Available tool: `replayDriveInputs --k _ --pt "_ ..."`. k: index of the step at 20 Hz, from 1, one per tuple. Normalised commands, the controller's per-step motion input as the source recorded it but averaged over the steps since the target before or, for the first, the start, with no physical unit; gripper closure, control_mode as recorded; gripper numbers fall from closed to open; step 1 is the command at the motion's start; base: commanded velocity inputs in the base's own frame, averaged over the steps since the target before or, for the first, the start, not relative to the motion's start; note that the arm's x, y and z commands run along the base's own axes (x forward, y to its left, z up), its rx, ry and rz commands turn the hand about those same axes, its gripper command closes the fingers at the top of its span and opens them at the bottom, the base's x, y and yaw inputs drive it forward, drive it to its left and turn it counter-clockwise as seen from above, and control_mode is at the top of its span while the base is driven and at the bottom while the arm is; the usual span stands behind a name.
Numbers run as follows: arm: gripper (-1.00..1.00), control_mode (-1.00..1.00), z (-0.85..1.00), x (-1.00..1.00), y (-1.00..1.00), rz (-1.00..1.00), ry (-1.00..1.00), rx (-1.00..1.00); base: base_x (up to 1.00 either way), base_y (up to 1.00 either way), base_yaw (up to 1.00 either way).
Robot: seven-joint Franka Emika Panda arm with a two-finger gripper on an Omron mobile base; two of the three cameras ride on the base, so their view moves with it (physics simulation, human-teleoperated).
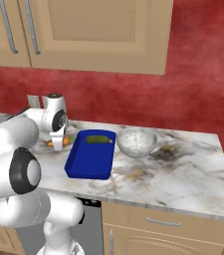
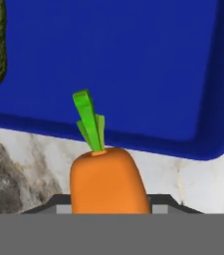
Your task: Place the two vegetables and bowl onto the tray for setting up a vegetable dip station.
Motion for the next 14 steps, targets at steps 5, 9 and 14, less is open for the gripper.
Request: replayDriveInputs --k 5,9,14 --pt "1.00 -1.00 0.00 0.15 -0.45 -0.16 0.00 0.00 0.00 0.00 0.00" --pt "1.00 -1.00 0.00 0.26 -0.46 -0.09 0.00 0.00 0.00 0.00 0.00" --pt "1.00 -1.00 0.00 0.27 -0.41 -0.03 0.00 0.01 0.00 0.00 0.00"
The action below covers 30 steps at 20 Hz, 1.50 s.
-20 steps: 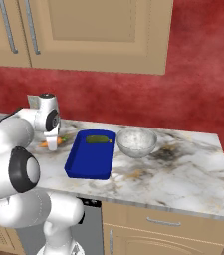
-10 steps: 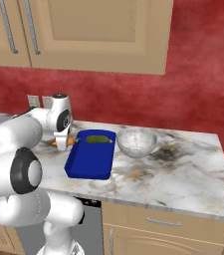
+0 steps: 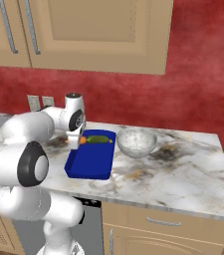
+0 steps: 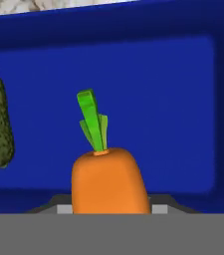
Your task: Place the two vegetables and bowl onto the tray for setting up a vegetable dip station.
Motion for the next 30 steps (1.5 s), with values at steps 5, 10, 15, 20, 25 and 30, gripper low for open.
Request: replayDriveInputs --k 5,10,15,20,25,30 --pt "1.00 -1.00 0.00 0.25 -0.39 0.00 0.00 0.01 0.00 0.00 0.00" --pt "1.00 -1.00 0.00 0.24 -0.36 0.00 0.00 0.00 0.00 0.00 0.00" --pt "1.00 -1.00 0.00 0.24 -0.25 0.00 -0.01 0.00 0.00 0.00 0.00" --pt "1.00 -1.00 0.00 0.21 -0.16 0.00 -0.04 0.00 0.00 0.00 0.00" --pt "1.00 -1.00 -0.13 0.19 -0.08 0.00 -0.01 0.00 0.00 0.00 0.00" --pt "1.00 -1.00 -0.15 0.20 0.00 0.00 -0.04 0.00 0.00 0.00 0.00"
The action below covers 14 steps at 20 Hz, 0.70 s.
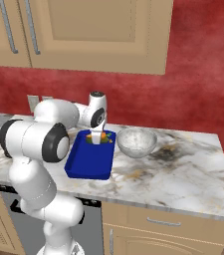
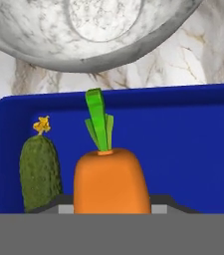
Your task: Place the two vegetables and bowl onto the tray for setting up a vegetable dip station.
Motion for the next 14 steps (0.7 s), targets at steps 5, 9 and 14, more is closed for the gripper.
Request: replayDriveInputs --k 5,9,14 --pt "1.00 -1.00 -0.07 0.16 0.00 0.00 -0.08 0.00 0.00 0.00 0.00" --pt "1.00 -1.00 -0.10 0.11 0.00 0.00 -0.05 0.00 0.00 0.00 0.00" --pt "1.00 -1.00 -0.02 0.03 0.00 0.00 -0.11 0.00 0.00 0.00 0.00"
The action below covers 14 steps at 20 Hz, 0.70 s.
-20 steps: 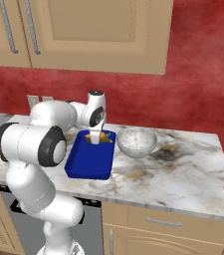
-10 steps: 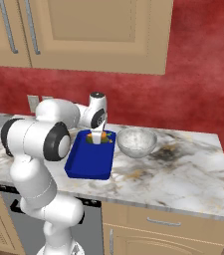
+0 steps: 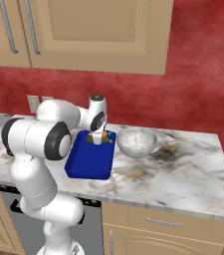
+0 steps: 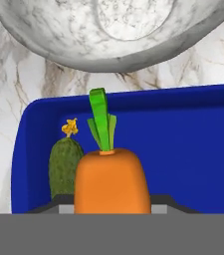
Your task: Place the two vegetables and bowl onto the tray for setting up a vegetable dip station.
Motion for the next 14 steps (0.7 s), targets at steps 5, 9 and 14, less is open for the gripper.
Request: replayDriveInputs --k 5,9,14 --pt "1.00 -1.00 -0.07 0.00 0.00 0.00 -0.11 0.00 0.00 0.00 0.00" --pt "1.00 -1.00 -0.14 0.00 0.00 0.00 -0.09 0.00 0.00 0.00 0.00" --pt "1.00 -1.00 -0.11 0.00 0.00 0.00 -0.05 0.01 0.00 0.00 0.00"
